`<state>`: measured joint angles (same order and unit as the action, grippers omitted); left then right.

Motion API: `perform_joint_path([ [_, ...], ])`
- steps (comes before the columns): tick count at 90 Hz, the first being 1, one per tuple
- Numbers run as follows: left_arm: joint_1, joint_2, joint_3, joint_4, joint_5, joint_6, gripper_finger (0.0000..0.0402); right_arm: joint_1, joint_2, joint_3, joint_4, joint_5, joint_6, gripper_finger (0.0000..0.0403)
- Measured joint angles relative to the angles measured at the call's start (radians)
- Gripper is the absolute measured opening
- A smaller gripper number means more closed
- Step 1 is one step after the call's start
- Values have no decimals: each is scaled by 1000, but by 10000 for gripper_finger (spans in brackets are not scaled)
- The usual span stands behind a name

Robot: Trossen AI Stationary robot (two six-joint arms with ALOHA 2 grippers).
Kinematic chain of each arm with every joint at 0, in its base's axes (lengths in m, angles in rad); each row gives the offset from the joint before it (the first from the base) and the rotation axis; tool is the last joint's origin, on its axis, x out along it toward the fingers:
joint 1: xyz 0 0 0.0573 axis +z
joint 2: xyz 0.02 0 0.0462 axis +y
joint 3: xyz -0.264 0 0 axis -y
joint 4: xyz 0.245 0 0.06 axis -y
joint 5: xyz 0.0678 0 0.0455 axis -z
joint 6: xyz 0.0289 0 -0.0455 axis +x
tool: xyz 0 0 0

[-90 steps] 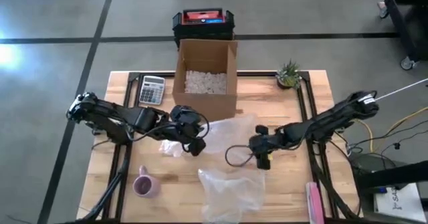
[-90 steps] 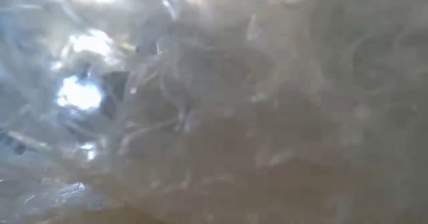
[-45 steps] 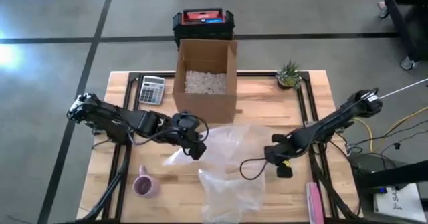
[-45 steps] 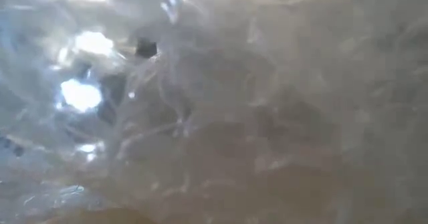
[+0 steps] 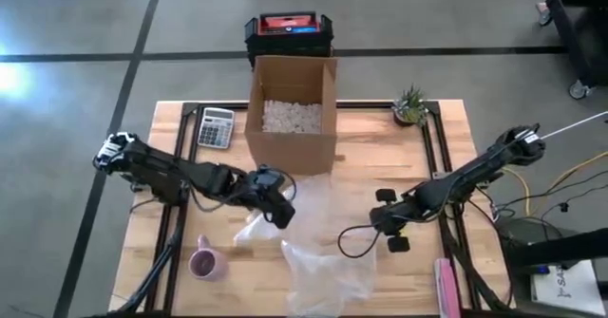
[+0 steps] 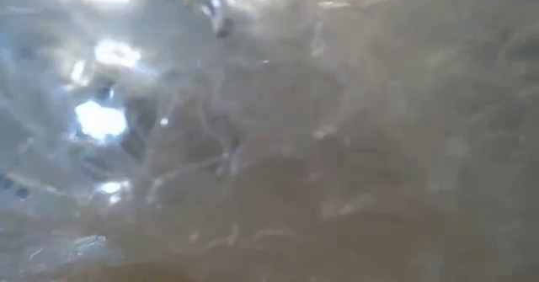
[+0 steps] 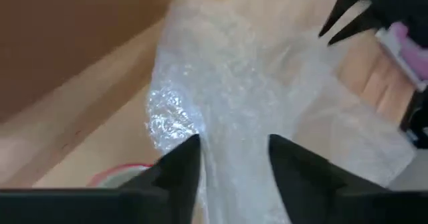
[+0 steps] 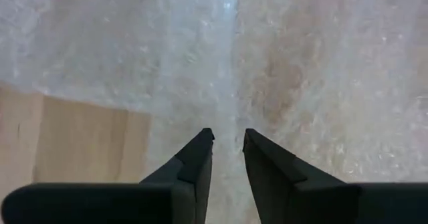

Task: Wrap mug
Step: Wrap the white mug with the bubble wrap

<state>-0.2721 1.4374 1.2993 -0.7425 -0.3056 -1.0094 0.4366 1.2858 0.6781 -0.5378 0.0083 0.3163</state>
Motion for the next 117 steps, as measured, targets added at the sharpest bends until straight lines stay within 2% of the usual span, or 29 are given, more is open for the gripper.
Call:
perform_joint_path([
  [12, 8, -40, 53, -115, 2, 50, 238, -1, 0, 0, 5, 21, -21, 94],
  [24, 9, -86, 80, -245, 5, 77, 259, -3, 0, 0, 26, 35, -54, 103],
  [37, -8, -101, 63, -338, 79, 105, 264, -3, 0, 0, 69, 69, -70, 109],
  [53, -15, -78, -32, -410, 37, 96, 246, -3, 0, 0, 118, 82, -49, 106],
  [72, 17, -79, -173, -376, 34, 71, 214, -3, 0, 0, 125, 82, 9, 92],
  [87, 16, -82, -234, -213, 64, 132, 202, -3, 0, 0, 127, 82, 24, 80],
  [117, 42, -78, -384, -92, 52, 125, 173, -3, 0, 0, 161, 124, 22, 57],
])
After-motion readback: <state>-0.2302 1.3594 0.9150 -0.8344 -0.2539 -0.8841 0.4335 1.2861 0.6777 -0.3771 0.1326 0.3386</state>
